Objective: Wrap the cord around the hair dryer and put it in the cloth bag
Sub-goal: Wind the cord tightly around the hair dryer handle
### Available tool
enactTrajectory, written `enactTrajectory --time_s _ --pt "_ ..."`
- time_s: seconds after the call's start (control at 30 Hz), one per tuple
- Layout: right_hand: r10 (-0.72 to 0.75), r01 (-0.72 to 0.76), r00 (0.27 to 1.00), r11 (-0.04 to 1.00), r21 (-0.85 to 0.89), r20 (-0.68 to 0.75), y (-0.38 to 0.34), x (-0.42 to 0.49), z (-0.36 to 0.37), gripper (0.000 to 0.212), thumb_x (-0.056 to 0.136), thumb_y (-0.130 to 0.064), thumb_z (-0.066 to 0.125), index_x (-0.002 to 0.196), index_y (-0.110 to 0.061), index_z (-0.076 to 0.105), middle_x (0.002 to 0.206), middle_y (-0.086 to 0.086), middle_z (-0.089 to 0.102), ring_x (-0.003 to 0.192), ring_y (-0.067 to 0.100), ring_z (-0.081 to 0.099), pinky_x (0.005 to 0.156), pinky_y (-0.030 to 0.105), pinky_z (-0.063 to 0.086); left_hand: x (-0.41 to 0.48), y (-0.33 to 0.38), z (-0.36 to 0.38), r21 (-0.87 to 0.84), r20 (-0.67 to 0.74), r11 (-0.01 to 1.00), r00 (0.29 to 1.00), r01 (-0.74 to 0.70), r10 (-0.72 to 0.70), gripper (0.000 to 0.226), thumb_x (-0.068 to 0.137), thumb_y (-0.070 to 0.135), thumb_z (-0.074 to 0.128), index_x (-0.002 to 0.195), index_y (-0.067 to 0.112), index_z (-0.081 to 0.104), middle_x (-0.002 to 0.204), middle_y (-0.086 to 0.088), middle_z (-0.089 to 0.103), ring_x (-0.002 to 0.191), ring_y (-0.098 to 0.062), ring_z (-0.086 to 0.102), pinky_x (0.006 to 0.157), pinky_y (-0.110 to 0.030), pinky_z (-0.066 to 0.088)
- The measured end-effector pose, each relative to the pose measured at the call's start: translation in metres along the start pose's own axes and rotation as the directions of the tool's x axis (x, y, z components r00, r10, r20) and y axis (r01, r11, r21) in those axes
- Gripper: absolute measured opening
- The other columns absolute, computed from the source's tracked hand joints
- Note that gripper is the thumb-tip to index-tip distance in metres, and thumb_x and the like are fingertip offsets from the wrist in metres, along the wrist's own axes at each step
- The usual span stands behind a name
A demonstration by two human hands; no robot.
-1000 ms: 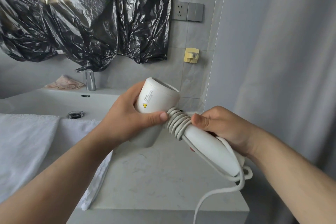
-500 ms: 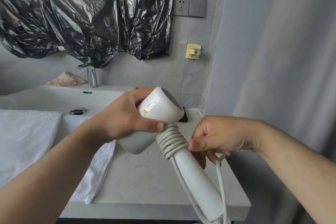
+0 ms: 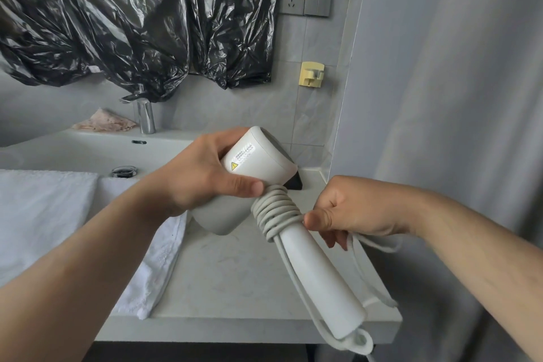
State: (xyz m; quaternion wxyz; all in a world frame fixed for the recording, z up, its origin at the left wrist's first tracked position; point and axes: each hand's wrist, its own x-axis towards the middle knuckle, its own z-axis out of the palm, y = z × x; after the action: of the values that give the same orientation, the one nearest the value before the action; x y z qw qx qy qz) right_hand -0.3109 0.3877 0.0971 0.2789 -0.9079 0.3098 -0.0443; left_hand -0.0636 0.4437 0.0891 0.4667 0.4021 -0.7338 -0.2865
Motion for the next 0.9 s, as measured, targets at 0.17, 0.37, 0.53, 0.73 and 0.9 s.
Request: enactTrajectory --time_s 0.17,0.37,0.53,0.73,0.9 --pt "-0.153 0.119 0.987 0.915 0.386 0.058 0.014 0.005 0.008 0.038 0.069 -0.062 0.065 0.071 -0.024 0.072 0.070 -0.010 0.069 0.069 0.004 0.064 0.069 0.016 0.050 -0.004 -0.005 0.007 -0.111 -0.007 0.994 1.000 0.026 -0.026 0.057 0.060 0.025 0.083 0.112 0.006 0.067 0.101 -0.028 0.068 0.084 -0.027 0.067 0.070 -0.037 0.055" --pt "-0.022 0.097 0.993 0.689 0.718 -0.113 0.015 0.005 0.007 0.029 0.081 -0.033 0.063 0.086 -0.005 0.059 0.066 0.001 0.057 0.048 0.005 0.053 0.048 0.017 0.045 -0.003 -0.013 0.013 -0.295 -0.182 0.950 0.969 0.107 -0.166 0.061 0.057 0.034 0.081 0.112 0.011 0.068 0.098 -0.018 0.072 0.082 -0.031 0.069 0.065 -0.039 0.057" --pt "0.060 0.195 0.973 0.291 0.937 -0.221 0.018 0.022 0.021 0.022 0.089 -0.004 0.049 0.070 -0.013 0.055 0.052 -0.002 0.038 0.035 0.004 0.034 0.037 0.016 0.028 0.005 -0.012 0.025 -0.393 -0.366 0.911 0.888 0.124 -0.279 0.065 0.053 0.044 0.083 0.110 0.017 0.070 0.099 -0.015 0.075 0.080 -0.028 0.071 0.061 -0.038 0.055" --pt "0.161 0.345 0.881 0.425 0.837 -0.445 0.006 0.034 0.037 0.038 0.098 -0.003 0.030 0.066 -0.019 0.041 0.054 -0.005 0.034 0.039 0.004 0.022 0.046 0.022 0.012 0.008 -0.011 0.034 -0.411 -0.493 0.899 0.793 0.151 -0.359 0.062 0.052 0.045 0.085 0.106 0.021 0.070 0.094 -0.012 0.075 0.076 -0.027 0.072 0.061 -0.037 0.056" --pt "0.228 0.382 0.792 0.538 0.751 -0.566 -0.002 0.040 0.050 0.034 0.099 -0.004 0.037 0.068 -0.016 0.043 0.058 0.000 0.039 0.043 0.011 0.025 0.043 0.023 0.019 0.008 -0.008 0.041 -0.404 -0.598 0.903 0.704 0.147 -0.383 0.049 0.063 0.039 0.086 0.105 0.022 0.069 0.095 -0.008 0.075 0.077 -0.024 0.072 0.059 -0.035 0.057"
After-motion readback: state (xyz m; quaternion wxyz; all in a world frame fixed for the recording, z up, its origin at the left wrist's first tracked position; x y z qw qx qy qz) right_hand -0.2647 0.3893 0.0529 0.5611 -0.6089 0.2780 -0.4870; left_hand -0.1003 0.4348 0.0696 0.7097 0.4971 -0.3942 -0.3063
